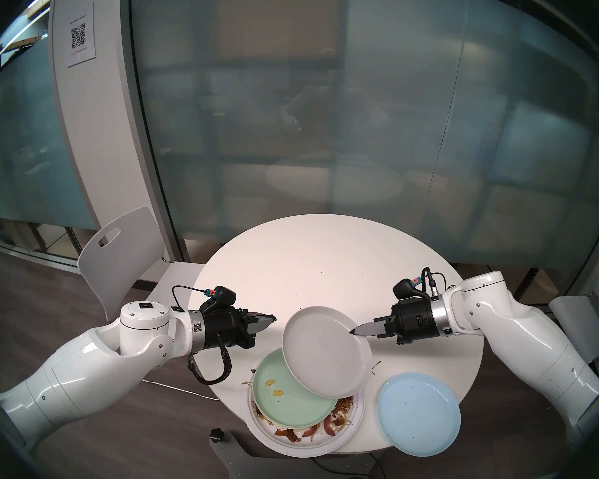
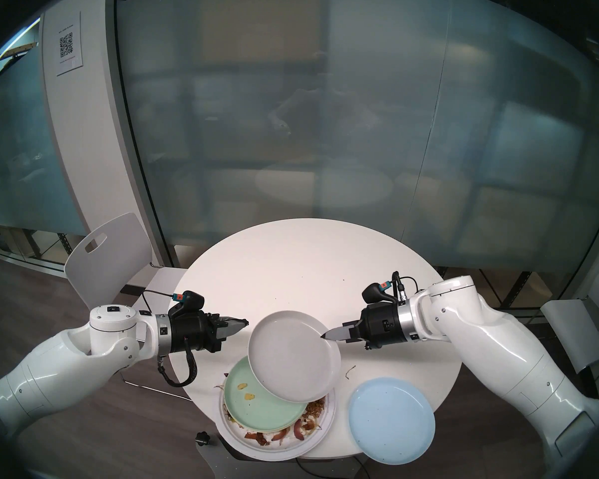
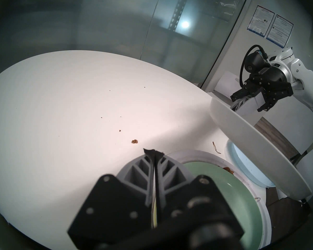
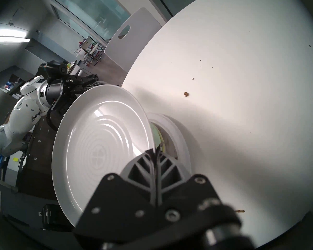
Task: Stack the plates into one stack
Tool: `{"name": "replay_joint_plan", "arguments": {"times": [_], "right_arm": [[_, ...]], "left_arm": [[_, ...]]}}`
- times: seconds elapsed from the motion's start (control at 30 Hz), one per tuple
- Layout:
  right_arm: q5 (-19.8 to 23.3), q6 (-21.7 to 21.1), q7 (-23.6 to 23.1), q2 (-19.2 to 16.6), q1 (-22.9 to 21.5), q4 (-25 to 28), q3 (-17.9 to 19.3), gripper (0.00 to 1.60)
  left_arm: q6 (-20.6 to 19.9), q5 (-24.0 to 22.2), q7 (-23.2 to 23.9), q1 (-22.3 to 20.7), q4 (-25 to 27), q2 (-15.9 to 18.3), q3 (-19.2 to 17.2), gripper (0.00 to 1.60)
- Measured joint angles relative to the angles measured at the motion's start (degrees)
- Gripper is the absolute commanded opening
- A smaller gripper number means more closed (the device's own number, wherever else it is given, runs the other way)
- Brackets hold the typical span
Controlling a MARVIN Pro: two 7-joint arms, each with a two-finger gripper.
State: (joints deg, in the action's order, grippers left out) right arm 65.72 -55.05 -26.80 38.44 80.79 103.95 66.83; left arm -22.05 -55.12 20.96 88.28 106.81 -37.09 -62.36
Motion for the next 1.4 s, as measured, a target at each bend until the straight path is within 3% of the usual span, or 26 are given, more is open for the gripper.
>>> {"name": "replay_joint_plan", "arguments": {"times": [0.37, 1.1, 1.4], "right_arm": [[0.9, 0.0, 1.1, 1.3, -6.0, -3.2, -7.7, 0.00], [-0.7, 0.0, -1.6, 2.2, -18.0, -7.2, -23.5, 0.00], [-1.0, 0.0, -0.9, 3.4, -21.8, -8.7, -27.2, 0.00]], "left_arm": [[0.0, 0.0, 0.0, 0.0, 0.0, 0.0, 0.0, 0.32], [0.0, 0.0, 0.0, 0.0, 0.0, 0.0, 0.0, 0.32], [0.0, 0.0, 0.0, 0.0, 0.0, 0.0, 0.0, 0.32]]}}
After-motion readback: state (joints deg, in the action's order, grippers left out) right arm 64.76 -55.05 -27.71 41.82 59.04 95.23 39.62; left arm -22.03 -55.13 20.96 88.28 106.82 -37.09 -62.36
